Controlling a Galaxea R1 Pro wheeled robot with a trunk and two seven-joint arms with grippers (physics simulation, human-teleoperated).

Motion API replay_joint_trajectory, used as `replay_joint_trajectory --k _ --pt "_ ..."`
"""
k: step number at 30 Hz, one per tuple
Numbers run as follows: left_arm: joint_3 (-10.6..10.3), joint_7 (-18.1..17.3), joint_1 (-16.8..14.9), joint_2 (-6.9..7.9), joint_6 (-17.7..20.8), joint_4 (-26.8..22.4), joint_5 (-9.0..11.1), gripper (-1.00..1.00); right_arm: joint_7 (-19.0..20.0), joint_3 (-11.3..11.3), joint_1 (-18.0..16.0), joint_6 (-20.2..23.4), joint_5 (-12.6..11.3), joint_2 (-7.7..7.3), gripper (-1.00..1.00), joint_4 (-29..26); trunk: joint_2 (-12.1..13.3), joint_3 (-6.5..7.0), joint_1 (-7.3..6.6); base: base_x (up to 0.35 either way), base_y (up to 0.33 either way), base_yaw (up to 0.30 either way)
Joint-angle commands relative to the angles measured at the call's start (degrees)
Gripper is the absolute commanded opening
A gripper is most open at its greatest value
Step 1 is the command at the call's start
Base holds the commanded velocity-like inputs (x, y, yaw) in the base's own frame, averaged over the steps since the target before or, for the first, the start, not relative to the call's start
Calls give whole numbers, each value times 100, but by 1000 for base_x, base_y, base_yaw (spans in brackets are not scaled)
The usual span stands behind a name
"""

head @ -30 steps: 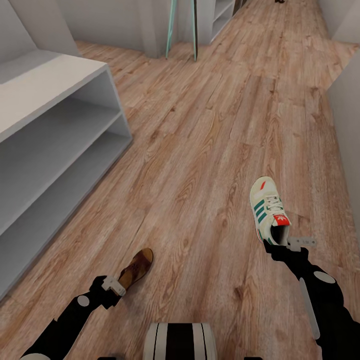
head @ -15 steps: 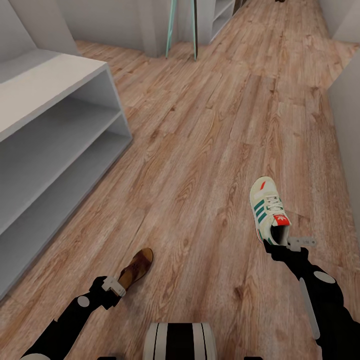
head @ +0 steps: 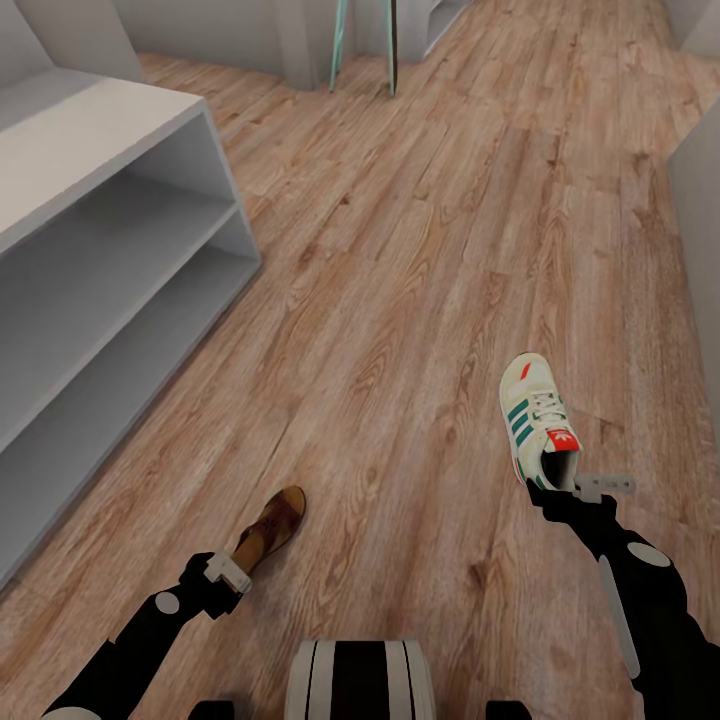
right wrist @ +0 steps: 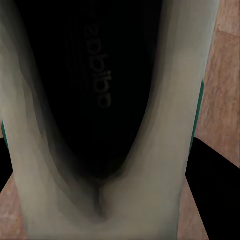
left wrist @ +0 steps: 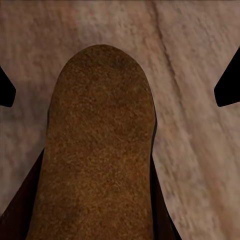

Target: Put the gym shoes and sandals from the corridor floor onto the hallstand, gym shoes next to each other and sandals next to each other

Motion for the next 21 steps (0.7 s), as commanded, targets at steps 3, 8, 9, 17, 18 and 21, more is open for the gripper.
replay_joint_trajectory --k 3,8,9,17,18,21 --pt "1 -29 0 -3 25 -13 -24 100 45 -9 -3 28 44 1 -100 -8 -1 -7 -1 0 0 0" --pt "3 -29 0 -5 22 -18 -24 100 45 -11 -3 28 43 1 -100 -8 -1 -9 -1 0 0 0" --pt "3 -27 0 -6 24 -27 -24 100 45 -11 -3 28 44 1 -100 -8 -3 -31 2 0 0 0" --pt "3 -21 0 1 29 -58 -27 100 45 -7 -3 28 42 1 -100 -8 -11 -165 17 0 0 0" --pt "3 -21 -2 1 27 -61 -27 100 45 -8 -3 28 41 1 -100 -8 -11 -165 17 0 0 0" --pt "3 -20 -2 0 23 -69 -25 100 45 -5 -3 28 45 3 -100 -8 -11 -165 17 0 0 0"
